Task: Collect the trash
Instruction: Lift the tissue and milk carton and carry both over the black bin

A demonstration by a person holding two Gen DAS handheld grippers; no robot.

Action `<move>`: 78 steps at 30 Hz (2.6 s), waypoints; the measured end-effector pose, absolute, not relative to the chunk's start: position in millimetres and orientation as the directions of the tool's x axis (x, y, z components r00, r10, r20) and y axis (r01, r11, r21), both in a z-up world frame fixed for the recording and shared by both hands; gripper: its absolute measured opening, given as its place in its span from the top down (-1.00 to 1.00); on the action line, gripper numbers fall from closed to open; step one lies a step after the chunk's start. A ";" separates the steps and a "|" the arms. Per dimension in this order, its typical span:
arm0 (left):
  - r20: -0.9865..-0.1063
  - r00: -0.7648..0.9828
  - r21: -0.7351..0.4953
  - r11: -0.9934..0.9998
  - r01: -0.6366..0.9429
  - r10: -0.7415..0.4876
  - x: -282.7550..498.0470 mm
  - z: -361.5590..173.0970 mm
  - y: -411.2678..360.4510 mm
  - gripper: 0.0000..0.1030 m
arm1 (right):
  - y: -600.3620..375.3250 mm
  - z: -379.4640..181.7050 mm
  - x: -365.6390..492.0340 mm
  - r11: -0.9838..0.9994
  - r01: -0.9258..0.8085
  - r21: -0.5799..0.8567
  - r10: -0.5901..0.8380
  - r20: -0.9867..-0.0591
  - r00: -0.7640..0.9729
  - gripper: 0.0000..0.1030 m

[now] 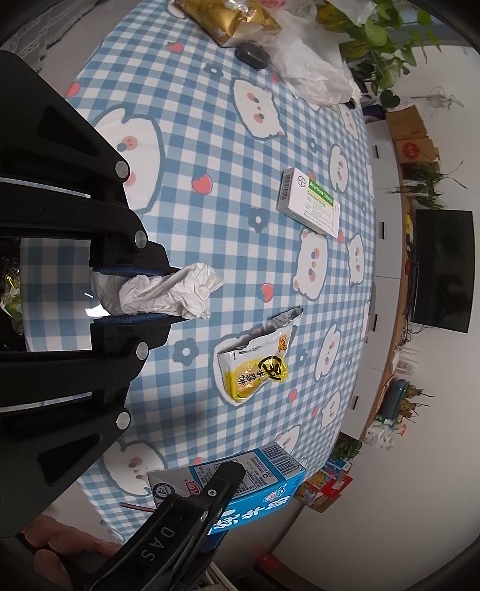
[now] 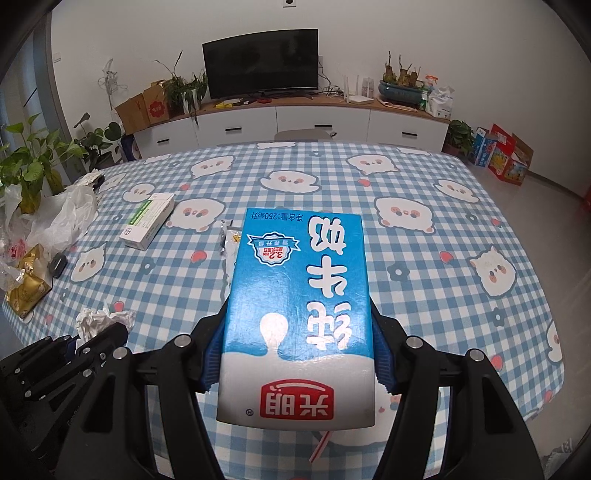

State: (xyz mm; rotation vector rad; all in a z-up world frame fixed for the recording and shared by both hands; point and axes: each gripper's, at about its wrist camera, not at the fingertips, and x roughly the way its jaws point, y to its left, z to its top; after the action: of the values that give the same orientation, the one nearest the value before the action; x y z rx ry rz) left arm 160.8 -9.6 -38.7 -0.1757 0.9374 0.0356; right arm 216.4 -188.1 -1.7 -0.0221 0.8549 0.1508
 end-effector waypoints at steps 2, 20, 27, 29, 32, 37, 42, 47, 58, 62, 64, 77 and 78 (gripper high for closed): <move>-0.803 0.594 -0.141 0.984 -0.105 -0.051 152.7 -37.8 -9.6 0.71 | -187.8 -1.9 208.0 0.988 -0.146 0.043 0.128 -0.753 0.646 -0.17; -0.805 0.590 -0.160 0.980 -0.116 -0.061 87.6 -49.1 -5.8 0.71 | -192.6 -12.2 140.9 0.984 -0.165 0.072 0.161 -0.759 0.630 -0.17; -0.808 0.585 -0.174 0.977 -0.119 -0.073 57.4 -59.7 -6.4 0.71 | -192.3 -17.0 114.3 0.980 -0.177 0.086 0.180 -0.756 0.629 -0.17; -0.813 0.577 -0.178 0.977 -0.119 -0.078 49.2 -65.4 -6.6 0.71 | -191.7 -16.9 106.8 0.980 -0.180 0.089 0.185 -0.750 0.635 -0.17; -0.819 0.569 -0.175 0.977 -0.122 -0.075 37.2 -72.8 -5.5 0.71 | -190.4 -21.4 93.2 0.979 -0.185 0.090 0.189 -0.750 0.634 -0.17; -0.826 0.559 -0.181 0.974 -0.136 -0.075 11.8 -86.9 -4.3 0.71 | -183.2 -41.1 67.5 0.975 -0.208 0.081 0.194 -0.769 0.610 -0.17; -0.839 0.538 -0.177 0.974 -0.141 -0.074 -11.6 -102.3 -3.1 0.71 | -177.8 -61.6 43.2 0.973 -0.221 0.067 0.188 -0.787 0.587 -0.17; -0.848 0.526 -0.174 0.973 -0.152 -0.070 -28.4 -111.8 -0.5 0.71 | -176.4 -73.1 26.0 0.973 -0.221 0.072 0.189 -0.797 0.573 -0.17; -0.868 0.493 -0.165 0.974 -0.159 -0.066 -47.4 -138.7 5.3 0.72 | -174.0 -110.3 9.6 0.976 -0.211 0.055 0.162 -0.833 0.529 -0.17; -0.871 0.488 -0.147 0.979 -0.145 -0.058 -43.9 -149.7 3.9 0.71 | -171.3 -124.5 8.6 0.977 -0.212 0.040 0.147 -0.843 0.517 -0.17; -0.875 0.479 -0.158 0.977 -0.143 -0.071 -42.5 -156.8 3.0 0.71 | -169.2 -130.5 7.7 0.976 -0.217 0.026 0.136 -0.846 0.515 -0.17; -0.916 0.397 -0.137 0.976 -0.169 -0.060 -27.2 -202.7 2.9 0.71 | -159.1 -180.2 14.4 0.973 -0.231 0.008 0.111 -0.892 0.439 -0.17; -0.919 0.391 -0.133 0.976 -0.173 -0.056 -26.3 -206.2 3.6 0.71 | -158.7 -182.8 15.5 0.973 -0.231 0.011 0.113 -0.893 0.435 -0.17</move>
State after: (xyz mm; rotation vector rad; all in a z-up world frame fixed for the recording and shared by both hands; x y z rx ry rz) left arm -26.3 3.6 -206.2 -0.2208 1.1693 0.0749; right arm 15.5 -158.7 -182.8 -0.1192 1.1003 0.2151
